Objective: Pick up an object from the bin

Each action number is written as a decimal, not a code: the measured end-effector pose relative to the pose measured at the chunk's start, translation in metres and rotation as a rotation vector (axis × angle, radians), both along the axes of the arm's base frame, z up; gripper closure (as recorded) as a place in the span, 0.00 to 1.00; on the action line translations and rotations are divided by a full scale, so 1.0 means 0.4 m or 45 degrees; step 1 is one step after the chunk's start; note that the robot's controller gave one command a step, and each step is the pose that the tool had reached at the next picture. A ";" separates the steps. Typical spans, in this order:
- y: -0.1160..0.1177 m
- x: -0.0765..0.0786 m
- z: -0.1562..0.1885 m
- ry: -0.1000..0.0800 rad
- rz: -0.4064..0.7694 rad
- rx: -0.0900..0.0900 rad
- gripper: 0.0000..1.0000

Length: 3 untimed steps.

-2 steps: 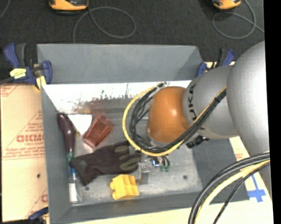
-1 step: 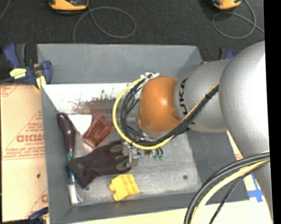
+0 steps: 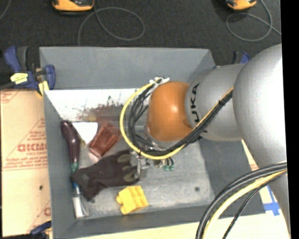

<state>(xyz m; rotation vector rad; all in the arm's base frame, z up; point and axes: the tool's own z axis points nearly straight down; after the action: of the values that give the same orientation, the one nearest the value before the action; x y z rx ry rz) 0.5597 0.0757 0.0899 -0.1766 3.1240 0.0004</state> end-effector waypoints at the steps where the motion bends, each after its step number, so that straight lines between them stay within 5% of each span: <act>1: 0.000 -0.015 0.219 -0.014 0.006 0.001 0.00; 2: 0.000 -0.017 0.207 -0.005 0.006 -0.001 0.00; 3: 0.046 0.001 0.129 -0.021 -0.007 0.002 0.00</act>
Offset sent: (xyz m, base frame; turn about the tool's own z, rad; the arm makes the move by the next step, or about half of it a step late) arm 0.0000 0.0000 0.0000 0.0000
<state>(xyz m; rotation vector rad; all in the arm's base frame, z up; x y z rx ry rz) 0.5599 0.0942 0.1413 -0.1677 3.1081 0.0011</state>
